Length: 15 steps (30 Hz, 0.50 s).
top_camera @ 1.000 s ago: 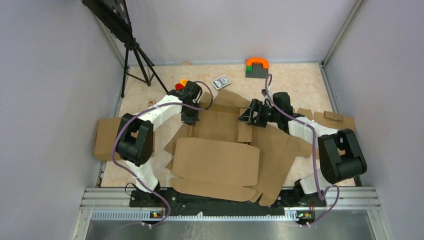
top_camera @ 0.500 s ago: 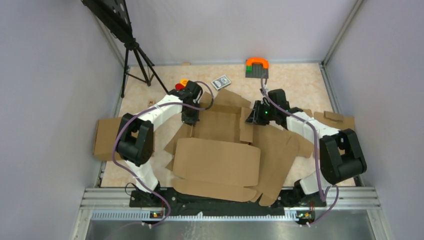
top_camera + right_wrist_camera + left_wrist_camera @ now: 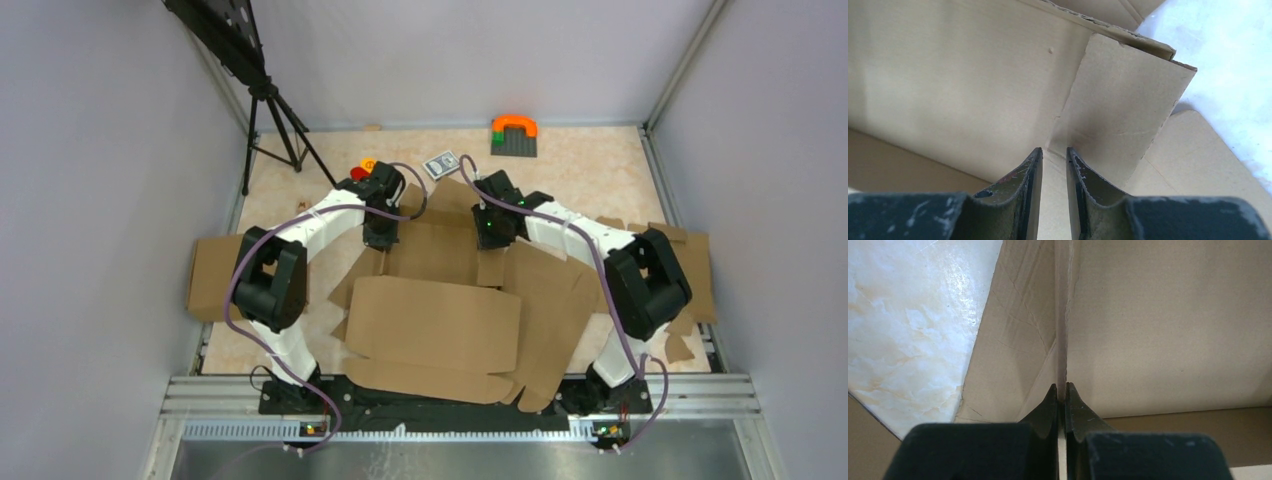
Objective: Fold the paper box
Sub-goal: Fold the paper box at the center of the board.
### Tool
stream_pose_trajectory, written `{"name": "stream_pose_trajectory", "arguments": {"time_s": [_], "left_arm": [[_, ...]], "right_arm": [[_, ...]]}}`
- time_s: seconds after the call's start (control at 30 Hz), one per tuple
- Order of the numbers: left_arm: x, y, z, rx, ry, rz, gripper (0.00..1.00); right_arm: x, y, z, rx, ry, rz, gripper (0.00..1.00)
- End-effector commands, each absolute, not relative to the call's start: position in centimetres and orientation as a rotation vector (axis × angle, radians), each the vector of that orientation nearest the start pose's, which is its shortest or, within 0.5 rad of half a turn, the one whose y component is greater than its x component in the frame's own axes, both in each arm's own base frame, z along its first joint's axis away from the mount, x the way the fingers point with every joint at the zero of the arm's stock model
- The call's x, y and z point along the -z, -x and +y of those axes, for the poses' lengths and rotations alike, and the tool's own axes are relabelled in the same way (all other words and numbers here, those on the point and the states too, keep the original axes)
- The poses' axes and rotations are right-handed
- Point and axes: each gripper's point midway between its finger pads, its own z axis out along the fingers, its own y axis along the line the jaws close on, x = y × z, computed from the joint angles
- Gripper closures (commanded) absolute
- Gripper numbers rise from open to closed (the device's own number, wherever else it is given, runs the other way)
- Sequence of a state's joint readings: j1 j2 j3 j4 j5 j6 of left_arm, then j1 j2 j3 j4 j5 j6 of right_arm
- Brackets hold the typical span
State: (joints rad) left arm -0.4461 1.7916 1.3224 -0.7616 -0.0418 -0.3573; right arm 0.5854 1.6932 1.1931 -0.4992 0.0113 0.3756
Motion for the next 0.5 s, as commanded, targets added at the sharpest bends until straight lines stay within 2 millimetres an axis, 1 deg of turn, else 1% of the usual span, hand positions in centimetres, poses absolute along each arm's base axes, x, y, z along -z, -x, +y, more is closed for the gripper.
{"name": "stream_pose_trajectory", "arguments": {"time_s": [0.0, 0.07, 0.17, 0.27, 0.37, 0.47], "left_arm": [[-7.5, -33.5, -17.4, 0.176, -0.127, 2.788, 1.0], [-7.4, -33.6, -17.3, 0.176, -0.126, 2.789, 1.0], [-7.3, -33.6, -17.4, 0.176, -0.127, 2.791, 1.0], [-7.2, -33.5, -17.4, 0.176, -0.128, 2.794, 1.0], [-7.3, -33.6, -17.3, 0.173, -0.126, 2.792, 1.0], [-7.3, -33.6, -17.3, 0.173, -0.126, 2.791, 1.0]], "right_arm": [[-6.1, -31.8, 20.6, -0.05, 0.349, 2.685, 0.76], [-5.2, -31.7, 20.4, -0.023, 0.358, 2.707, 0.76], [-4.4, -31.9, 20.0, 0.022, 0.361, 2.714, 0.77], [-3.7, -32.2, 19.1, 0.11, 0.374, 2.729, 0.78], [-3.4, -32.5, 18.4, 0.216, 0.396, 2.731, 0.79], [-3.9, -32.9, 18.4, 0.27, 0.411, 2.715, 0.8]]}}
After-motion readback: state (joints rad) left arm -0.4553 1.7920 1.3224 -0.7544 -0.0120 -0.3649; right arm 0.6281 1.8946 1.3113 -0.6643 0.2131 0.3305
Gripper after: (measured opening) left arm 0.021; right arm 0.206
